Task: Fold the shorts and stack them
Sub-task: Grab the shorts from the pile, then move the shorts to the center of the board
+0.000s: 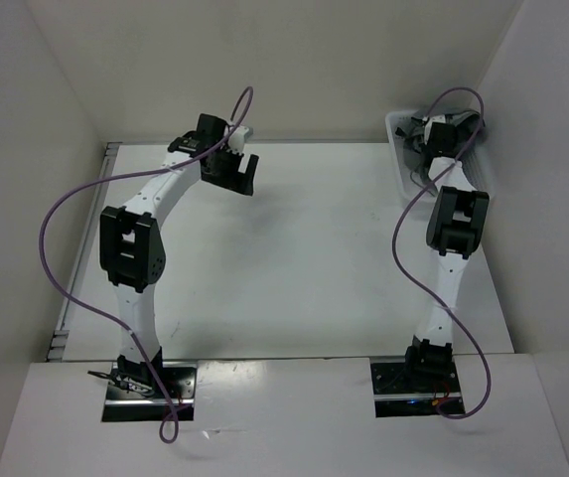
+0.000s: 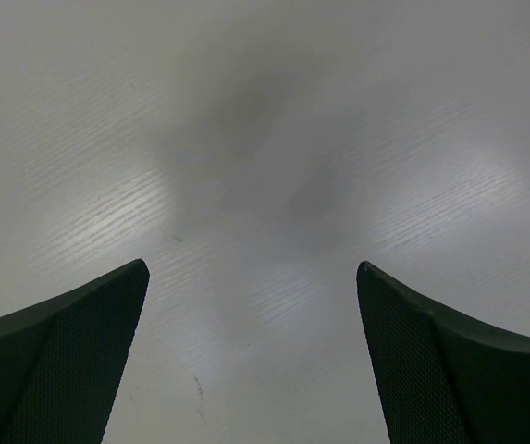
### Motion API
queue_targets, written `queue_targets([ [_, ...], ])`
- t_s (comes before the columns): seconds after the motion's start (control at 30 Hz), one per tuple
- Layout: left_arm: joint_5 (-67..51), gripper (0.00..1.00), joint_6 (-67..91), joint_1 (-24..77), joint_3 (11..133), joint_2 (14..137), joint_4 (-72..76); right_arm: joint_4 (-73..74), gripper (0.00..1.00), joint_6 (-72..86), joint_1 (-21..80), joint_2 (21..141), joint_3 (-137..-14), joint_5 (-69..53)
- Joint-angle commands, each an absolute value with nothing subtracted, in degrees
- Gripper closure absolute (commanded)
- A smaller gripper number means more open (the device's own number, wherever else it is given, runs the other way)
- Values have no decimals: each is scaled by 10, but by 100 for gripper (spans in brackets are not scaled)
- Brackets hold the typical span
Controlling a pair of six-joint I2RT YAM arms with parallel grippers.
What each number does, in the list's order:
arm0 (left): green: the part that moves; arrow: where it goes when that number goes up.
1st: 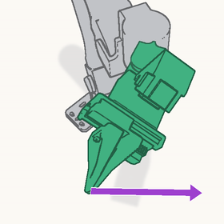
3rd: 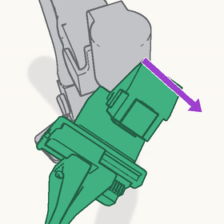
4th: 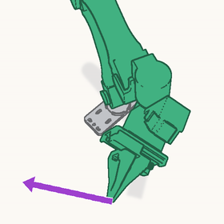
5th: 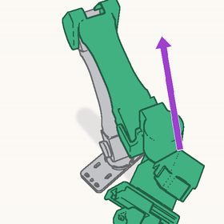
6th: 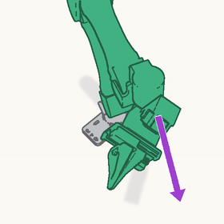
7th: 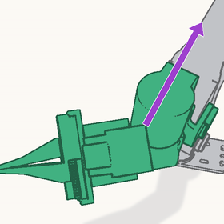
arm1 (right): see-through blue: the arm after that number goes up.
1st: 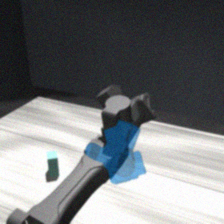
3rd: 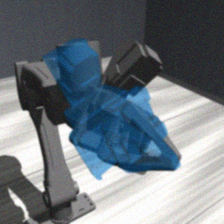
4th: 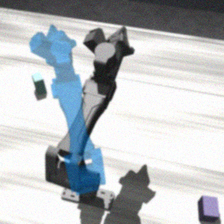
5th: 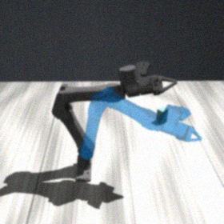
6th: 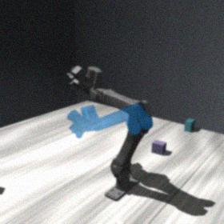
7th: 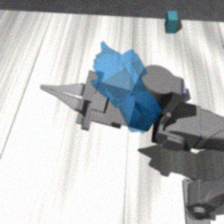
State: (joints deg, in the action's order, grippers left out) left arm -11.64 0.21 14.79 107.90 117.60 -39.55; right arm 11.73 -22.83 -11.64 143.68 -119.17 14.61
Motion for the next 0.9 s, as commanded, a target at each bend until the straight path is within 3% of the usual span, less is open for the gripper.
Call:
queue_targets([
  [0.0,-100,0,0,154,1102,1179,-393,119,100,-208,-105,1408,-1223,140],
  [0.43,-67,0,0,148,1167,1106,-388,147,100,-111,-84,1108,-1234,116],
  [0.63,-86,0,0,91,1220,1078,-382,153,100,-146,47,1009,-1288,109],
  [0.7,-118,0,0,66,1225,1073,-388,174,100,-135,86,1003,-1315,79],
  [0.87,-134,0,0,55,1209,1038,-400,215,100,4,91,1008,-1312,-138],
])
